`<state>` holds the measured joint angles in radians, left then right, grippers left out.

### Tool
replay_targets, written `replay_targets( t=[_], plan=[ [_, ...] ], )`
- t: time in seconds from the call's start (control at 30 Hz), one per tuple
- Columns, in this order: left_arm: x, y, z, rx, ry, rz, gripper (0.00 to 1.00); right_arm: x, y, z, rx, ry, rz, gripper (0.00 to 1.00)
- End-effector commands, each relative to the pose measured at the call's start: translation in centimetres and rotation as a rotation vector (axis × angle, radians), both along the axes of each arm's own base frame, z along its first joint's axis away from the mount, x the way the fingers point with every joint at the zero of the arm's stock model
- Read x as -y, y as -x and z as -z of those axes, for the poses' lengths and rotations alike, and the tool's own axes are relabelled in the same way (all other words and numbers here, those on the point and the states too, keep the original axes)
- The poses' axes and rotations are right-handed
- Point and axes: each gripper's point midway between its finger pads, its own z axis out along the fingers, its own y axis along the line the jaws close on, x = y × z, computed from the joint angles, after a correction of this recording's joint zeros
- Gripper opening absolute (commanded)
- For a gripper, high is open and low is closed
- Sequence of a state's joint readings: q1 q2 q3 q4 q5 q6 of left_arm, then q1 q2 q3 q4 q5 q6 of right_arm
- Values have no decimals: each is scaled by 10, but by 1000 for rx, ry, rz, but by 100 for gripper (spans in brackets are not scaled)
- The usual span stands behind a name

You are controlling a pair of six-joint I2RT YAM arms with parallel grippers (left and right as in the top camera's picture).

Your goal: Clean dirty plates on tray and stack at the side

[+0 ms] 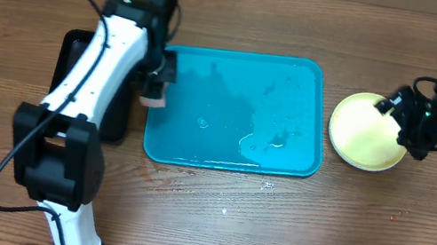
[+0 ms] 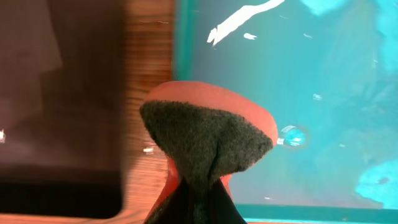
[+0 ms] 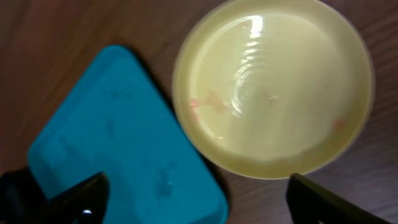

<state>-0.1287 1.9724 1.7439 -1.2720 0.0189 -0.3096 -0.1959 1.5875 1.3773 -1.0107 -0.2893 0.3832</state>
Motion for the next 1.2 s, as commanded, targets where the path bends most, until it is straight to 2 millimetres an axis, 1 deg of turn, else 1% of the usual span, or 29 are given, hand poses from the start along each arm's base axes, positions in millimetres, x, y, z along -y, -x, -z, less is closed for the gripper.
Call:
replay_targets(
  t=[0.0,0.13,0.23,0.3,0.37,0.47,0.53,0.67,0.77,0.87,0.93,1.0,1.03,1.1,1.17],
  plan=[
    [-24,-3,-30,70,-2,16,4,-41,-4,-17,65,13,-152,97],
    [-47,2,-27,41,-43,33,4,-74,-5,-11,63,77,-240,98],
    [-76,5,-22,26,-150,4,4,-96,-3,-8,64,93,-295,98],
    [-91,4,-14,28,-186,-20,4,-110,-1,-8,66,92,-331,98],
    [-99,4,-3,25,-196,-9,4,-118,1,-7,66,92,-352,98],
    [-107,4,18,18,-202,29,4,-119,1,-7,65,105,-358,98],
    [-112,4,36,26,-206,45,4,-119,1,-6,64,105,-358,98],
    [-121,6,62,49,-210,28,4,-119,3,-6,58,105,-358,98],
    [-126,7,76,63,-211,11,4,-119,3,-5,55,105,-359,98],
    [-129,5,83,87,-216,9,9,-119,3,-5,55,105,-358,98],
    [-128,2,84,99,-217,15,15,-119,3,-5,55,105,-358,98],
    [-128,0,83,106,-218,16,24,-119,3,-5,56,105,-358,98],
    [-128,-1,82,109,-219,16,30,-119,3,-5,56,105,-358,98],
    [-128,-2,79,110,-219,15,44,-119,3,-5,56,105,-358,98],
    [-128,-4,71,107,-219,15,66,-119,3,-6,57,105,-359,98]
  ],
)
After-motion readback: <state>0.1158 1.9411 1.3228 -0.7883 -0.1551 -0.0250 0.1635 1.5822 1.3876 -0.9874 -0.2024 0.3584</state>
